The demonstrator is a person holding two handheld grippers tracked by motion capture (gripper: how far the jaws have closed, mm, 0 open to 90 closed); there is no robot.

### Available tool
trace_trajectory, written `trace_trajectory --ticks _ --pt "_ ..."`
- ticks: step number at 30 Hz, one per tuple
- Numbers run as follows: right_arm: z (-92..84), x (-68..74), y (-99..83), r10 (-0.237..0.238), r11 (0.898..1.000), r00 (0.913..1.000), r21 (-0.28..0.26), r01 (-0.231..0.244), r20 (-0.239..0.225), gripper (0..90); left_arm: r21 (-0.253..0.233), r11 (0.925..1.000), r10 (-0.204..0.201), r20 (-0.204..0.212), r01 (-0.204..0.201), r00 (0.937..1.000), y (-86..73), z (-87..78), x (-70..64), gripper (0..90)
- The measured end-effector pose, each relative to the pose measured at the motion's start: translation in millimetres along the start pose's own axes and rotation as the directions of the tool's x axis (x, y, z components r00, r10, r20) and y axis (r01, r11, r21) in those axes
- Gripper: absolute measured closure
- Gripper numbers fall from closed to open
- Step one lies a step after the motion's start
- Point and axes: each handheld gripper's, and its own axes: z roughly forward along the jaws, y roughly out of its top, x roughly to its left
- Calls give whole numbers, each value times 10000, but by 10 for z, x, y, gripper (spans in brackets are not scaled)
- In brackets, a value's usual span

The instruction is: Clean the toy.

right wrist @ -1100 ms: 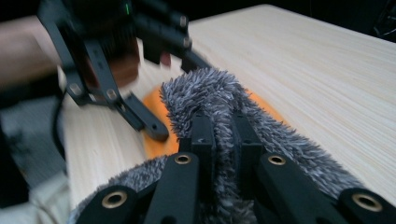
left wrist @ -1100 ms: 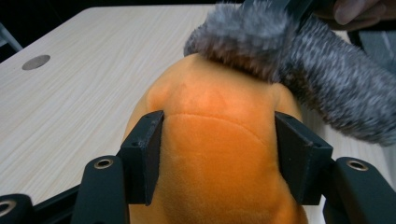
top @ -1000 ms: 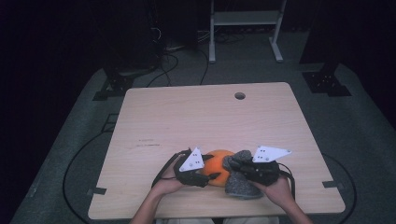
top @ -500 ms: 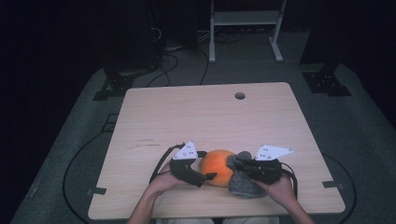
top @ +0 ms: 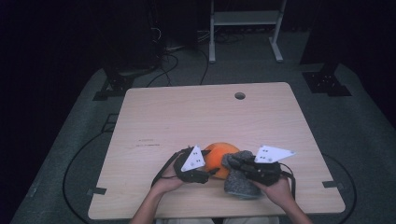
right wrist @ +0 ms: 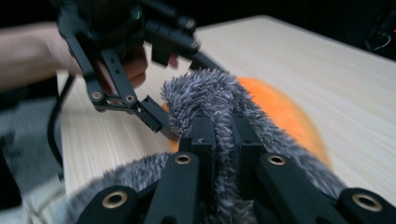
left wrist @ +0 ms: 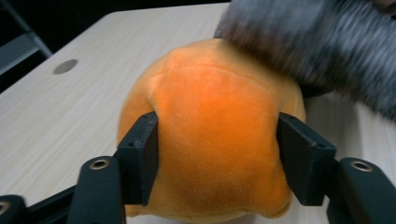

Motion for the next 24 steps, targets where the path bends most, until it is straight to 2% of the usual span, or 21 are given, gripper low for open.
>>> trace_trajectory --ticks 2,3,5,8,9,10,11,13,15,16,17,19,21,22,24 --pt "93 36 -35 -272 9985 9996 469 268 62 818 300 9995 101 56 -103 9999 -34 -6 12 349" --pt "110 28 -58 -207 9983 9998 539 207 -9 818 263 9997 4 74 -6 10000 -64 -14 22 350" --pt "102 11 -64 -329 9963 9992 798 308 247 818 258 9992 -310 49 309 9995 -109 -25 40 351" --pt "66 -48 -84 -83 9966 9977 825 27 675 818 382 9974 -617 121 612 9980 -142 -39 81 351" --pt "67 -62 -94 -13 9962 9975 871 -49 711 818 373 9952 -916 204 907 9956 -144 -44 102 340" --pt "76 -75 -108 123 9956 9979 918 -182 642 818 334 9923 -1204 308 1193 9922 -144 -46 124 300" --pt "85 -80 -116 192 9957 9980 894 -246 602 818 337 9864 -1624 415 1611 9858 -142 -50 155 248" --pt "113 -68 -133 276 9947 9985 972 -320 470 818 125 9681 -2506 757 2504 9651 -153 -45 206 172" --pt "134 -47 -145 326 9937 9991 1067 -353 270 817 166 9611 -2760 886 2756 9571 -168 -27 217 164" --pt "143 -35 -146 317 9922 9994 1201 -335 169 818 132 9619 -2732 935 2732 9574 -179 -26 215 176" --pt "139 -26 -144 284 9920 9994 1226 -303 173 817 79 9651 -2616 851 2619 9614 -187 -27 200 201" --pt "129 -26 -135 361 9915 9993 1248 -370 93 817 217 9755 -2198 570 2189 9739 -182 -17 156 252" --pt "97 2 -86 -20 9950 9997 995 -5 247 817 369 9819 -1872 427 1857 9814 -170 -12 123 288" --pt "83 5 -62 -70 9968 9998 800 54 195 817 516 9881 -1469 363 1450 9885 -167 -8 95 298" --pt "84 1 -9 -94 9981 9994 607 74 323 817 625 9917 -1145 314 1124 9929 -170 -6 70 305"
